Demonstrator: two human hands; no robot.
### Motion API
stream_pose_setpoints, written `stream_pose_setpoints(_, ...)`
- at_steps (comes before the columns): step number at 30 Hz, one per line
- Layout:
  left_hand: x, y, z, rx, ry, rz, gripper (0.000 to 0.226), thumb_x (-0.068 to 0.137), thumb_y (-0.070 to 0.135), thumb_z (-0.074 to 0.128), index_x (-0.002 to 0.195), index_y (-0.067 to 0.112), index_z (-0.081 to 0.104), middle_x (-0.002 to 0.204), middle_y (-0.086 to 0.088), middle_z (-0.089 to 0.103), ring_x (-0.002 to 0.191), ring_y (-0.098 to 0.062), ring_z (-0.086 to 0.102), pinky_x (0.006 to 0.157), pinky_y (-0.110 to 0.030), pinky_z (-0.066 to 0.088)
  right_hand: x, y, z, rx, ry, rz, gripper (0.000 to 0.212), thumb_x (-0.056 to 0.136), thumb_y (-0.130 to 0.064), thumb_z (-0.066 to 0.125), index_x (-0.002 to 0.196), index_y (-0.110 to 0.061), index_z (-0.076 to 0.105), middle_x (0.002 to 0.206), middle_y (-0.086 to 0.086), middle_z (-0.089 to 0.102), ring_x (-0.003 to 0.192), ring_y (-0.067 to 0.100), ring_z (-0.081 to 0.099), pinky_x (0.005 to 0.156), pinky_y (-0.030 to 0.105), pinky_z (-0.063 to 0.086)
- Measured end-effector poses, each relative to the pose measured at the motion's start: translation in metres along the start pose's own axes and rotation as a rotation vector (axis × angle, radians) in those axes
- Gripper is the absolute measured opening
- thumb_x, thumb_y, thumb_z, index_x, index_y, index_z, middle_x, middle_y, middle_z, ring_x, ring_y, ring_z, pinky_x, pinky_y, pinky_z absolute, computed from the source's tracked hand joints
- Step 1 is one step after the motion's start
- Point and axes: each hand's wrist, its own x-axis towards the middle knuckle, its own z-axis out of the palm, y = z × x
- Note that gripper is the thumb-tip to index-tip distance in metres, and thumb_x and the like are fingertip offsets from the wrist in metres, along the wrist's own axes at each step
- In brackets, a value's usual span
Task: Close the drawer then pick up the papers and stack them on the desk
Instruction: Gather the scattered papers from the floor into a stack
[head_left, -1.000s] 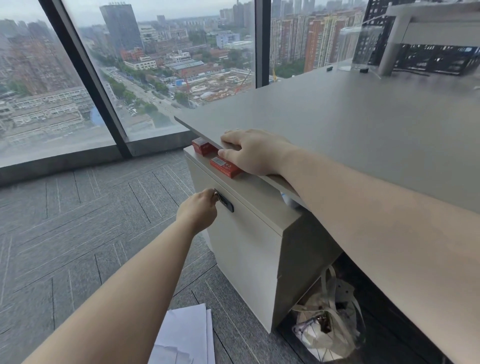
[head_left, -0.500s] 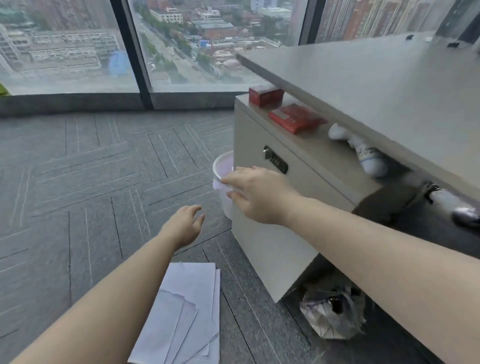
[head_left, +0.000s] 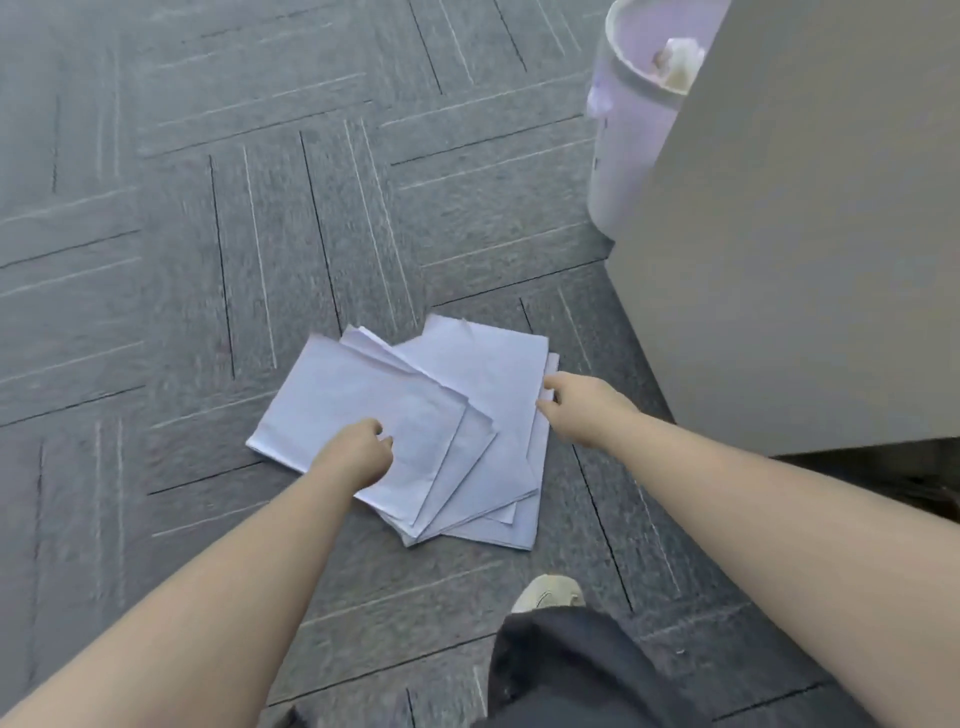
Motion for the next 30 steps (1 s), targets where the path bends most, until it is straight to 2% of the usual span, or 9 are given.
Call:
stream_pose_setpoints(3,0.018,-0.017,0.028,0.002,-0.028,-0.122,0.042,0.097,0.03,0.035,0.123,0.008,0.059,0.136,-0.014,0.055,0.126,-0.032,0.049,0.103,-0.037,0.039,0.025,0.016,0.03,0.08,-0.044,0.059,0.032,0.095,-0.034,0.041,0.113,-0.012,0.053,0.128,0.013,0.058,0.111,0.032,0.057,0.075,0.031,0.039)
stream_pose_setpoints(6,0.034,-0.025,0.051,-0.086,-0.032,-0.213,0.043,0.097,0.03,0.036,0.122,0.005,0.06,0.135,-0.016,0.056,0.125,-0.034,0.051,0.101,-0.037,0.04,0.045,0.028,0.048,0.128,-0.039,0.113,0.039,0.095,-0.032,0.044,0.124,-0.008,0.052,0.132,0.014,0.056,0.119,0.032,0.053,0.087,0.034,0.041)
stream_pose_setpoints(8,0.045,-0.027,0.065,-0.229,0.009,-0.295,0.045,0.095,0.031,0.042,0.131,0.006,0.051,0.139,-0.017,0.052,0.127,-0.034,0.049,0.101,-0.037,0.04,0.057,0.034,0.057,0.154,-0.033,0.152,0.041,0.095,-0.031,0.046,0.127,-0.006,0.05,0.132,0.015,0.056,0.12,0.033,0.052,0.091,0.034,0.042)
stream_pose_setpoints(12,0.063,-0.028,0.083,-0.589,0.133,-0.52,0.073,0.086,0.032,0.06,0.141,0.001,0.024,0.144,-0.022,0.04,0.131,-0.038,0.044,0.103,-0.04,0.038,0.075,0.039,0.069,0.225,-0.04,0.231,0.048,0.093,-0.031,0.051,0.133,-0.004,0.045,0.135,0.017,0.053,0.12,0.035,0.053,0.094,0.038,0.045)
stream_pose_setpoints(18,0.083,-0.031,0.085,-0.918,0.336,-0.757,0.098,0.071,0.026,0.079,0.144,0.004,0.018,0.148,-0.023,0.036,0.133,-0.038,0.042,0.107,-0.042,0.037,0.095,0.042,0.091,0.238,-0.064,0.258,0.045,0.091,-0.03,0.055,0.127,-0.003,0.05,0.132,0.016,0.056,0.12,0.034,0.054,0.088,0.033,0.043)
stream_pose_setpoints(22,0.09,-0.029,0.081,-0.942,0.363,-0.703,0.091,0.072,0.015,0.078,0.144,0.006,0.022,0.146,-0.019,0.04,0.131,-0.035,0.044,0.105,-0.041,0.039,0.105,0.044,0.092,0.299,-0.035,0.293,0.041,0.088,-0.027,0.059,0.12,-0.004,0.05,0.122,0.017,0.059,0.111,0.034,0.057,0.081,0.033,0.042)
stream_pose_setpoints(25,0.094,-0.036,0.084,-0.896,0.366,-0.478,0.079,0.071,0.009,0.076,0.138,0.017,0.034,0.135,-0.013,0.051,0.123,-0.034,0.051,0.098,-0.04,0.044,0.11,0.041,0.093,0.357,-0.019,0.33,0.023,0.084,-0.027,0.063,0.092,-0.012,0.048,0.089,0.011,0.051,0.078,0.025,0.052,0.067,0.03,0.04)
stream_pose_setpoints(26,0.095,-0.036,0.085,-0.874,0.345,-0.402,0.077,0.071,0.009,0.076,0.136,0.02,0.036,0.133,-0.011,0.054,0.12,-0.034,0.053,0.098,-0.041,0.045,0.111,0.04,0.094,0.378,-0.012,0.344,0.022,0.083,-0.027,0.064,0.091,-0.011,0.051,0.087,0.01,0.051,0.077,0.025,0.051,0.066,0.03,0.041)
stream_pose_setpoints(30,0.097,-0.025,0.086,-0.827,0.296,-0.28,0.071,0.07,0.012,0.076,0.132,0.018,0.04,0.131,-0.009,0.056,0.118,-0.034,0.055,0.097,-0.043,0.046,0.112,0.038,0.094,0.416,0.047,0.386,0.04,0.085,-0.019,0.065,0.119,0.0,0.055,0.122,0.016,0.061,0.113,0.034,0.057,0.08,0.032,0.045)
